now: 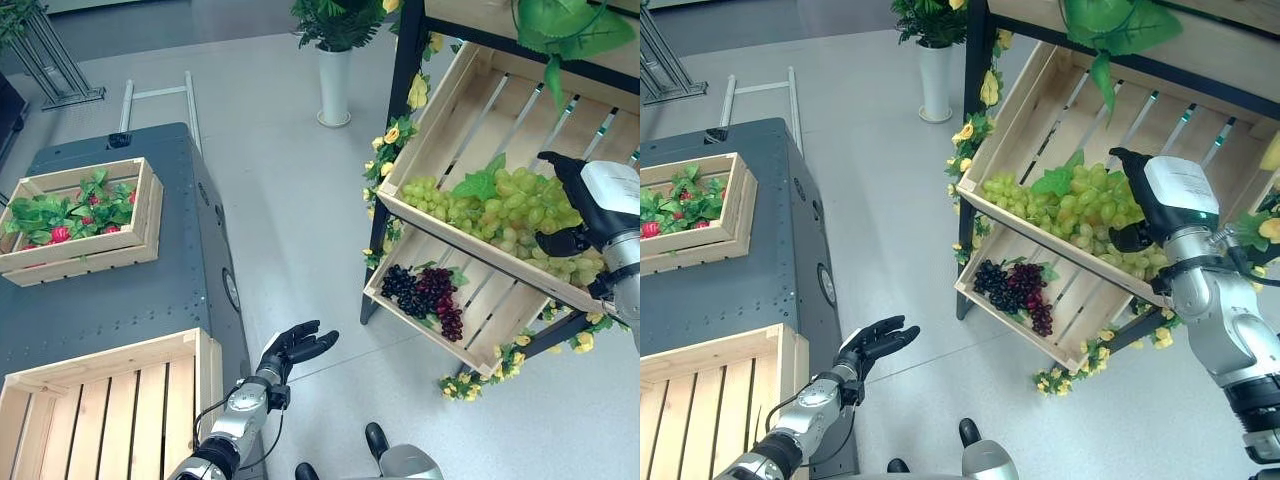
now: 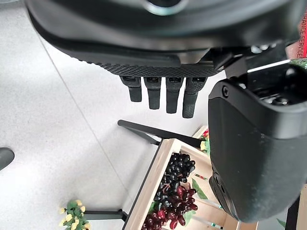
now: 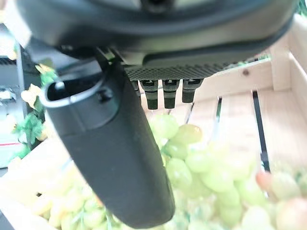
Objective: Pick up the fruits from the basket on one side to the basket on the other side
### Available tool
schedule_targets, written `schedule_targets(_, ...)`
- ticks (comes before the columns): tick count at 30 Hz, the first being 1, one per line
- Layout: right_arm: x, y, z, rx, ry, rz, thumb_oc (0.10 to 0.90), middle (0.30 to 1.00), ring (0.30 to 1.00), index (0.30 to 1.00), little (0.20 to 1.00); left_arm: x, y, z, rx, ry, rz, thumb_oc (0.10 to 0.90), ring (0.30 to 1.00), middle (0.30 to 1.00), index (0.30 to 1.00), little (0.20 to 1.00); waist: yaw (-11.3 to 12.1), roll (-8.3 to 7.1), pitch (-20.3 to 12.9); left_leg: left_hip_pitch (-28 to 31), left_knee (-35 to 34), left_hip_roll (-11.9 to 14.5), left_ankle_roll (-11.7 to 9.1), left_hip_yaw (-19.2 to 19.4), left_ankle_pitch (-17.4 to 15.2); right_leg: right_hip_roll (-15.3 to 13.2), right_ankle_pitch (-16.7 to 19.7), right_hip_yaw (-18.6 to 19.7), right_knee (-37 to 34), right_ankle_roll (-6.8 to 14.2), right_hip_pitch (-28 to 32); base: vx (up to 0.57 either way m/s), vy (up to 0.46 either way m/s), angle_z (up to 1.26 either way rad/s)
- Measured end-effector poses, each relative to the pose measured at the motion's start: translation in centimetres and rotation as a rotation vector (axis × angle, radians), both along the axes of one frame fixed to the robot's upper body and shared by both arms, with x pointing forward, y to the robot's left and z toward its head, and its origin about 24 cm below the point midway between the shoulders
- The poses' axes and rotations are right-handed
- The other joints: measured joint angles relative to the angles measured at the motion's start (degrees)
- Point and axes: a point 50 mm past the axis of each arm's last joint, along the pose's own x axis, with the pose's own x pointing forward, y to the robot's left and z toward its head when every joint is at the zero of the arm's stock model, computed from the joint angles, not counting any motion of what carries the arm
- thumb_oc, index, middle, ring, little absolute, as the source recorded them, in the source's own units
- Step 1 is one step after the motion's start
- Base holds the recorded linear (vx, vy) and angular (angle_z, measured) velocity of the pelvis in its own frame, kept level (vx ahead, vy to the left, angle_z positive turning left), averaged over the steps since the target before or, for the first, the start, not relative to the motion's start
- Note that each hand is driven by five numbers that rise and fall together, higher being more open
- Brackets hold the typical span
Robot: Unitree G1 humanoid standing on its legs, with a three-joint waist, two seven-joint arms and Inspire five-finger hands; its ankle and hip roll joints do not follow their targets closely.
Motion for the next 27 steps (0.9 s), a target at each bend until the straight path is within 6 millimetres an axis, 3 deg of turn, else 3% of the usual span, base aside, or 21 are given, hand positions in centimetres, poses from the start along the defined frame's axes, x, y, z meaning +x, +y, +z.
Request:
schedule_targets(16,-4.0,3.0,1.5,0.029,-0.109,0.25,0.8,0.9,0.9,0.9,0.9,-0.4,-0.2,-0.3,-0.015,0.009,0.013,0.8,0.9,0.9,0.9,0.9,-2.4,1.27,-0.6,0.3,0.0,0.0,-0.1,0.4,-0.3,0.1,0.0,0.3,0.0,0.0,0.1,0.02,0.011,-0.01)
schedule_targets(27,-6.1,5.4,0.5,0.296,-0.012,0.465,0.8,0.9,0.9,0.9,0.9,-1.4,0.0,-1.0,-0.029,0.037,0.046,0.8,0.9,0.9,0.9,0.9,-2.7,1.22,-1.0,0.7,0.0,0.2,-0.4,1.5,-0.5,0.4,-0.2,1.6,0.0,0.4,0.0,0.0,-0.004,-0.05)
